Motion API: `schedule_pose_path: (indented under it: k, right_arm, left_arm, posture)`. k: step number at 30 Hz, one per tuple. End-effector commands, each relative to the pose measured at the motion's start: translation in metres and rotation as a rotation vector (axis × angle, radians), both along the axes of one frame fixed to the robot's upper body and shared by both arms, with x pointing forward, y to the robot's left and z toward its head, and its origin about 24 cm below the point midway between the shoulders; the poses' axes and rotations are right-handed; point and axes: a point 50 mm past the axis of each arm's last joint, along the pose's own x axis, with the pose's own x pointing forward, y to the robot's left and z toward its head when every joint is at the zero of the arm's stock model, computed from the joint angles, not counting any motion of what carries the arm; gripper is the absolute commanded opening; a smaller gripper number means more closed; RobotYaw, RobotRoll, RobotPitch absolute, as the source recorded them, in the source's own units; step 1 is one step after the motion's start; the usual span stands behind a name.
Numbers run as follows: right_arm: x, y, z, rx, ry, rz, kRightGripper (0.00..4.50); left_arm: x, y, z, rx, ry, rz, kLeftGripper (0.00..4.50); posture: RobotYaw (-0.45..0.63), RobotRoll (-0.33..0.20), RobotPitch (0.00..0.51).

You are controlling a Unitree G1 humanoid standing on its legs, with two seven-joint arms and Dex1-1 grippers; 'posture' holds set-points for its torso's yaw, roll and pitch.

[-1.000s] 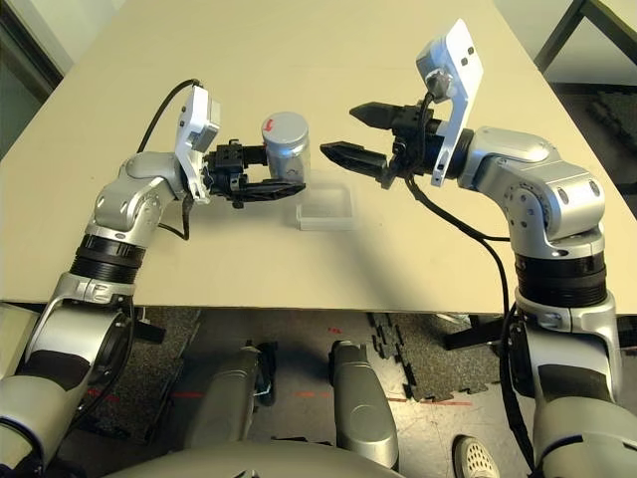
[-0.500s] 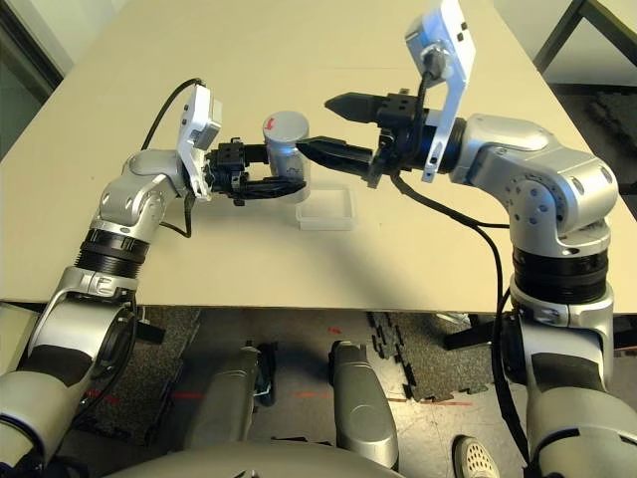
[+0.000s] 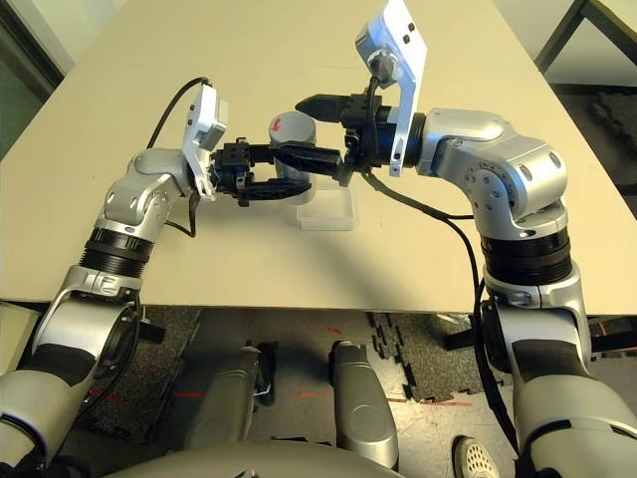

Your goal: Pour the medicine from the bottle into the box.

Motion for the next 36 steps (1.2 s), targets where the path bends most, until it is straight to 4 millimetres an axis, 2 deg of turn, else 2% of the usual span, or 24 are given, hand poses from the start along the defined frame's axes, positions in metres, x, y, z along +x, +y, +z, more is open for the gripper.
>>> schedule_pose_path:
  k: [1,3,6,7,13,21,24,28,30,36]
  right_arm:
    - [0.0,0.002,0.003,0.0,-0.024,0.012,4.33]
    - [-0.001,0.002,0.003,0.001,-0.027,0.014,3.92]
    - [-0.002,0.003,0.002,0.001,-0.022,0.018,2.75]
    - [-0.003,0.003,0.002,0.0,-0.02,0.018,2.58]
    - [-0.002,0.001,0.005,0.026,-0.002,0.001,2.58]
    - [0.011,-0.002,0.036,0.219,0.003,-0.103,2.58]
    - [0.02,-0.008,0.041,0.247,-0.01,-0.182,2.58]
    - [0.039,-0.023,0.031,0.223,-0.051,-0.351,2.58]
    - [0.048,-0.03,0.023,0.195,-0.076,-0.437,2.58]
    - [0.067,-0.048,-0.008,0.175,-0.096,-0.668,2.58]
  left_arm:
    - [-0.003,-0.002,-0.001,0.017,-0.006,-0.014,2.57]
    - [-0.003,-0.002,-0.001,0.019,-0.006,-0.014,2.57]
    - [-0.002,-0.002,-0.002,0.021,-0.004,-0.014,2.57]
    - [-0.002,-0.002,-0.002,0.022,-0.003,-0.014,2.57]
    - [-0.002,-0.003,-0.005,0.027,0.0,-0.015,2.57]
    - [-0.006,-0.003,-0.01,0.036,0.004,-0.027,2.56]
    - [-0.006,-0.003,-0.01,0.035,0.003,-0.027,2.56]
    - [-0.001,-0.003,-0.004,0.004,-0.026,0.03,2.56]
    - [0.007,-0.002,0.003,-0.033,-0.059,0.118,2.56]
    - [0.037,0.014,0.017,-0.189,-0.189,0.533,2.56]
  posture:
    - [-0.16,0.0,0.174]
    - [-0.17,0.0,0.174]
    - [-0.17,0.0,0.175]
    - [-0.17,0.0,0.175]
    - [-0.18,0.0,0.173]
    - [-0.18,0.0,0.175]
    - [-0.17,0.0,0.176]
    - [-0.17,0.0,0.175]
    - [-0.17,0.0,0.174]
    - [-0.15,0.0,0.168]
